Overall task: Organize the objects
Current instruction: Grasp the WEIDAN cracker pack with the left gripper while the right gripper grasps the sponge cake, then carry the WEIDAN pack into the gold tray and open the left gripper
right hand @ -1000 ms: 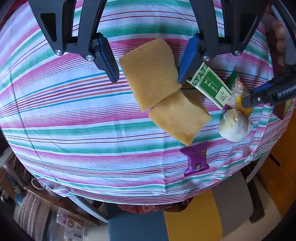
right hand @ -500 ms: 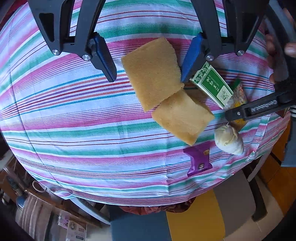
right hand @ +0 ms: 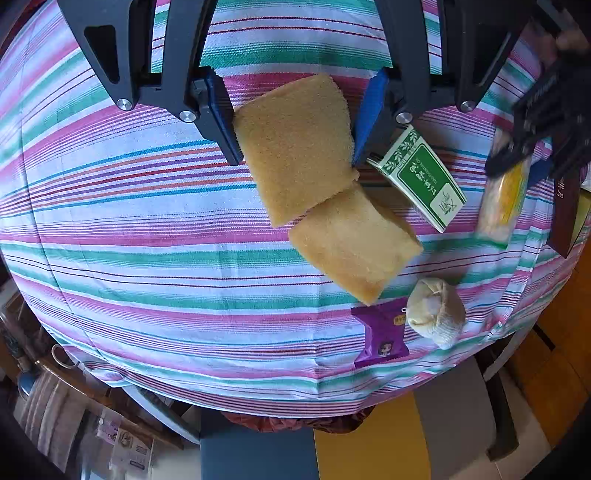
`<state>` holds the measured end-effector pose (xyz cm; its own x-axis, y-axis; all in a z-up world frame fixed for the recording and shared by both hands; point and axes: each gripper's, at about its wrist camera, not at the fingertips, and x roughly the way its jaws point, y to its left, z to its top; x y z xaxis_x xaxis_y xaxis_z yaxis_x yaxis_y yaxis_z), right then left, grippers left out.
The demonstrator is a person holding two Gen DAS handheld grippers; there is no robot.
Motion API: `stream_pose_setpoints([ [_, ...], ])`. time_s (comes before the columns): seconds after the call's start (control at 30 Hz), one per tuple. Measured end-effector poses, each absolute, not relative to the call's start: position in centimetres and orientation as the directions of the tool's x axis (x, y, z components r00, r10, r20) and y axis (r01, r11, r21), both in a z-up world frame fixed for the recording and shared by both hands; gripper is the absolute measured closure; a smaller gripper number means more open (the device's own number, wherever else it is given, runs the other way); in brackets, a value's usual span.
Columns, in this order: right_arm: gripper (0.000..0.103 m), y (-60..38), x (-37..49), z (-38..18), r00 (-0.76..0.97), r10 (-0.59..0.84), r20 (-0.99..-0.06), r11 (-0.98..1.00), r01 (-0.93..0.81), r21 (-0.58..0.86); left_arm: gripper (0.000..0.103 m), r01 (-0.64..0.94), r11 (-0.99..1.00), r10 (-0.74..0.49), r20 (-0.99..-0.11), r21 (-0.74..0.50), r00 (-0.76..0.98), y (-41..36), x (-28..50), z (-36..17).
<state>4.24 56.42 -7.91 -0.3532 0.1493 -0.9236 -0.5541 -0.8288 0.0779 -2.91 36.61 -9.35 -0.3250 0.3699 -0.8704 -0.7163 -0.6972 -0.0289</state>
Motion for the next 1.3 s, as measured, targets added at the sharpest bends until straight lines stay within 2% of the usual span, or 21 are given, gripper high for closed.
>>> stream_pose_setpoints([
  [0.2, 0.043, 56.5, 4.1, -8.6, -0.329, 0.138, -0.934, -0.828, -0.556, 0.073, 0.059, -0.745, -0.667, 0.410, -0.840, -0.011, -0.355, 33.7, 0.8, -9.4],
  [0.53, 0.043, 55.7, 3.5, -9.1, -0.316, 0.172, -0.933, -0.835, -0.549, 0.032, 0.059, -0.755, -0.656, 0.456, -0.812, -0.029, -0.365, 32.9, 0.9, -9.6],
  [1.03, 0.043, 53.9, 3.3, -9.3, -0.308, 0.215, -0.927, -0.855, -0.518, -0.026, 0.059, -0.757, -0.654, 0.468, -0.787, -0.002, -0.403, 32.9, 1.5, -9.9],
  [1.3, 0.043, 53.4, 3.4, -9.0, -0.314, 0.223, -0.923, -0.858, -0.513, -0.033, 0.060, -0.748, -0.664, 0.445, -0.801, 0.005, -0.401, 32.8, 1.8, -9.5],
])
